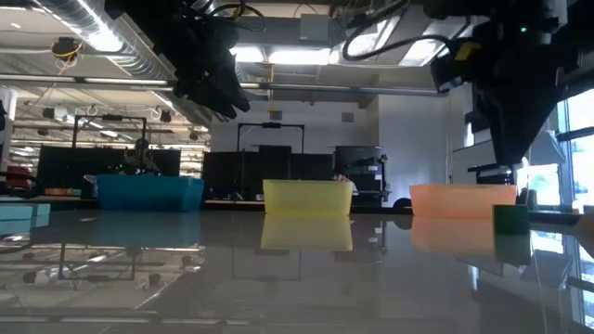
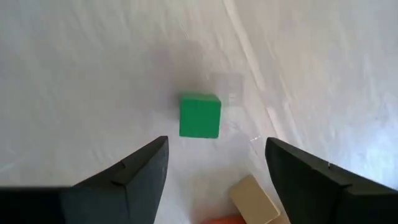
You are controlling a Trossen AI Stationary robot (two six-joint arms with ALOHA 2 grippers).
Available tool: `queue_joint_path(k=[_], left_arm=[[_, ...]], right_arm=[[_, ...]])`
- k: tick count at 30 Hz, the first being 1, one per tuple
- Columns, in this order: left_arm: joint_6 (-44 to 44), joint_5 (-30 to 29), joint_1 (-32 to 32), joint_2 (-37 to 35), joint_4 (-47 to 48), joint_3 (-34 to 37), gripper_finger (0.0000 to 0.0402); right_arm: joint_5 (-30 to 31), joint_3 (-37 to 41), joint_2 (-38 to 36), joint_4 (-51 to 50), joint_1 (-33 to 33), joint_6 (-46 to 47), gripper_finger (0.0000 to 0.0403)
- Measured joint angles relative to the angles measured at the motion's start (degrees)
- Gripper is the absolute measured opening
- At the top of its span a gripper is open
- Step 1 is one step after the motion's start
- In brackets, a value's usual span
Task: Sort blocks by size
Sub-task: Put the green square block into the blue bin
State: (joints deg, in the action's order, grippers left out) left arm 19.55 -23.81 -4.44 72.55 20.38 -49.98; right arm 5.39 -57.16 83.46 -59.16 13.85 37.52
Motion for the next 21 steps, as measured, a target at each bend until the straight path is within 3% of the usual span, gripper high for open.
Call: queue_joint_path(k=[9,21], left_arm=[[-0.42,0.02,0.37,0.0,0.0,0.0,0.0223],[-0.23,0.0,0.35,0.0,-0.02,0.0,0.0224]], right_arm=[[-0.88,8.66,0.04,9.84,0.0,1.05,0.0266],[3.06,9.76,0.04,15.62,0.0,-1.64,0.0266]])
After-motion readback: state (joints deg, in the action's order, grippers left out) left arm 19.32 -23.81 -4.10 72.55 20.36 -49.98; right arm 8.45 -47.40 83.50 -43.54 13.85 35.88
